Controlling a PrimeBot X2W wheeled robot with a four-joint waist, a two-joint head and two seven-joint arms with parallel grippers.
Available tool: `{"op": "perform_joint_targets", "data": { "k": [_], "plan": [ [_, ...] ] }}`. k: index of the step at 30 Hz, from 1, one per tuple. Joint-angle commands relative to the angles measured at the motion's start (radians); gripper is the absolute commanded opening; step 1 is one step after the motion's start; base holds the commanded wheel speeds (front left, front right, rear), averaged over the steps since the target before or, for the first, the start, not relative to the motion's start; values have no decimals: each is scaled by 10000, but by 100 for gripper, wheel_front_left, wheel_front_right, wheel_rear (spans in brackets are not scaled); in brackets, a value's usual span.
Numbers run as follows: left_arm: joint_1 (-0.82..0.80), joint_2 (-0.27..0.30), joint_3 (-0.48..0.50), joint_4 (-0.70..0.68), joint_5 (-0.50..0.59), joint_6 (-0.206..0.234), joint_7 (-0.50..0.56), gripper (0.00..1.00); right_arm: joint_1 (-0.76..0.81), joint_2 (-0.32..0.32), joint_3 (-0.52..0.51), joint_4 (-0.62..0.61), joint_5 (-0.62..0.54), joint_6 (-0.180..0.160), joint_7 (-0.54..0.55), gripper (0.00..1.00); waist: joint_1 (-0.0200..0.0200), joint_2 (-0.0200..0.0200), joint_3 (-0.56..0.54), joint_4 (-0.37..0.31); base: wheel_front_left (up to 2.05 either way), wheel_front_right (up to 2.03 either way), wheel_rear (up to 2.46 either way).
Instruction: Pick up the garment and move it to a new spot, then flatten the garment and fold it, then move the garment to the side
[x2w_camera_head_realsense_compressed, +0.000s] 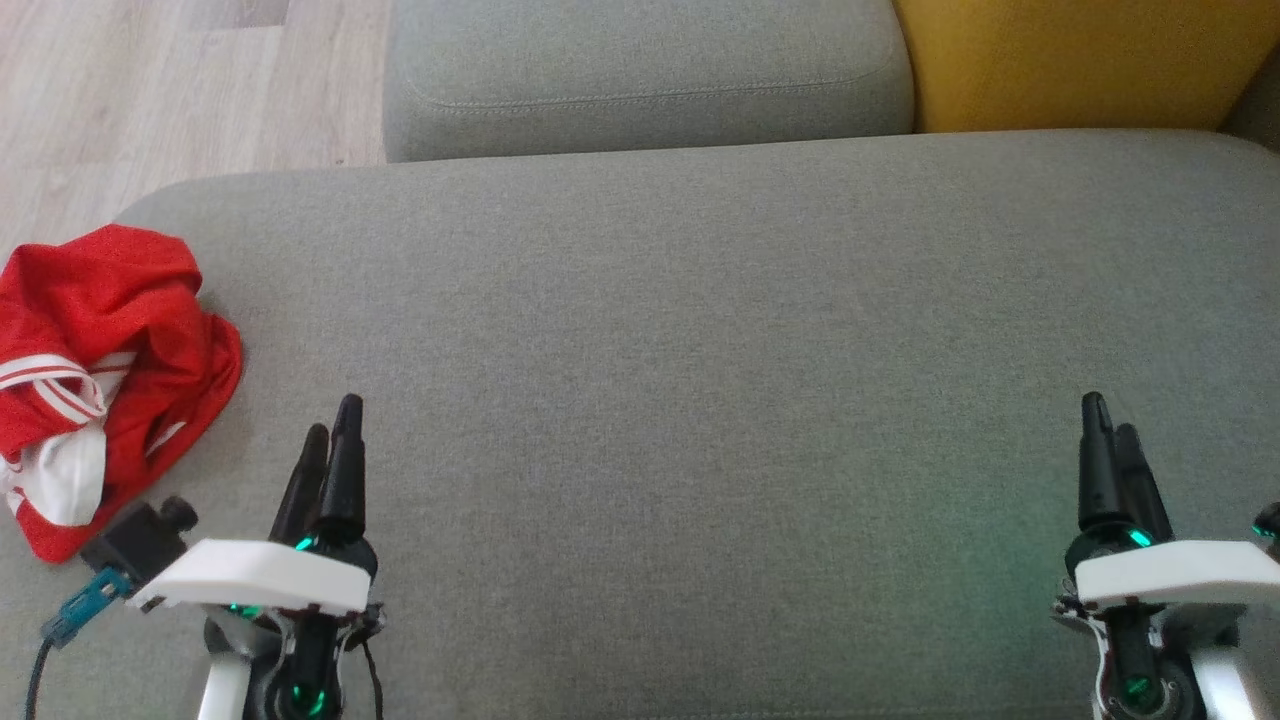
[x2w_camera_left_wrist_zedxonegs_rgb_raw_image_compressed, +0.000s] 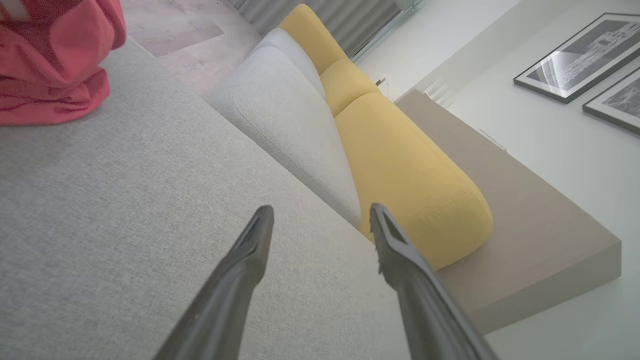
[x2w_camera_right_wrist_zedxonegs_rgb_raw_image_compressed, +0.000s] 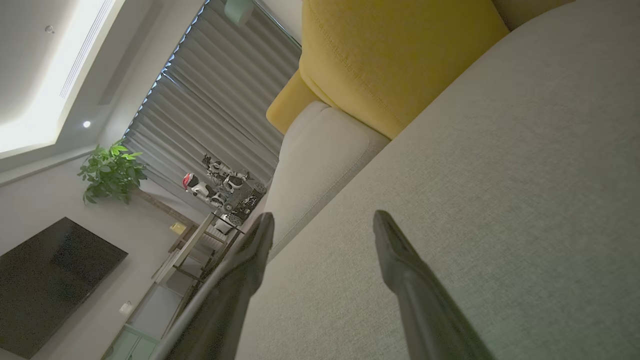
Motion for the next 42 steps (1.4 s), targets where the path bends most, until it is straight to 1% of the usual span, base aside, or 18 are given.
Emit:
{"op": "perform_joint_targets", "data": {
  "k": [1,7,15,30,42],
  "plan": [
    [-602,187,61,-438,307,24,-88,100,-349,-252,135,-414,-304,-3,-162,100,0,0,-2,-4,0,0,0],
    [-596,326,-246,-549,1381,248,-264,100,-337,-282,296,-385,-1129,-4,-329,100,0,0,-7,-2,0,0,0],
    [-578,490,-582,-572,2462,581,-498,100,-350,-333,519,-338,-2188,-4,-522,100,0,0,-7,2,0,0,0],
    [-628,840,-1162,-508,4303,1072,-937,100,-421,-492,790,-144,-4234,-5,-797,100,0,0,-32,30,0,0,0],
    [-684,898,-1503,-456,5460,1354,-1258,100,-429,-550,909,-114,-5564,-6,-1035,100,0,0,-36,73,0,0,0]
  ]
}}
